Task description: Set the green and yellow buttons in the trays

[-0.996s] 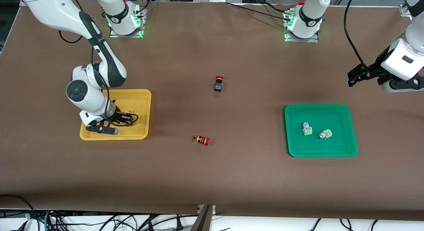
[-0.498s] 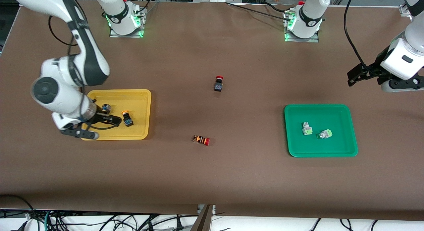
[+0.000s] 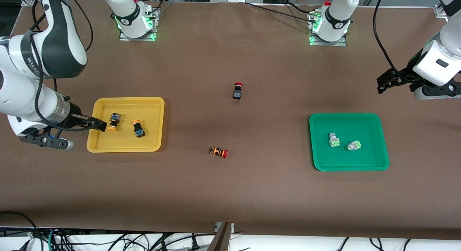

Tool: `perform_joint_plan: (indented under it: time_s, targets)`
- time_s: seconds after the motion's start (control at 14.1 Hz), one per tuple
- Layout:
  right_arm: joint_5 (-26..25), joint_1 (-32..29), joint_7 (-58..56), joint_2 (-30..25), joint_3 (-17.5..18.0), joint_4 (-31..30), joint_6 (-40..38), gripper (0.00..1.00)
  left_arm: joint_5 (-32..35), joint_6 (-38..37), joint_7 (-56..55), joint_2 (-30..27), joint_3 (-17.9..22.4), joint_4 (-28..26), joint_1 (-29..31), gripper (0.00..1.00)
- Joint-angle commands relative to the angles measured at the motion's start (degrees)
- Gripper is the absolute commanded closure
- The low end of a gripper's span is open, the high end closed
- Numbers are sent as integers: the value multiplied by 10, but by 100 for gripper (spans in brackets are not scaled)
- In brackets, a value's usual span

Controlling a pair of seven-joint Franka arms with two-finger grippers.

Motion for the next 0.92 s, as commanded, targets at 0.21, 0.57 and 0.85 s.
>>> perform_joint_plan:
  time_s: [0.21,0.57,0.85]
  targets:
    - [8,-7,-56,1,-6,84,-126,0,-5,-12,4,7,0,18,-2,0]
    - [37,-28,-145,-76,-38,42,-156,1,-6,-14,4,7,0,18,-1,0]
    - [40,-22,-147,-142,-51,-75,-57,1,-6,-15,4,7,0,18,-1,0]
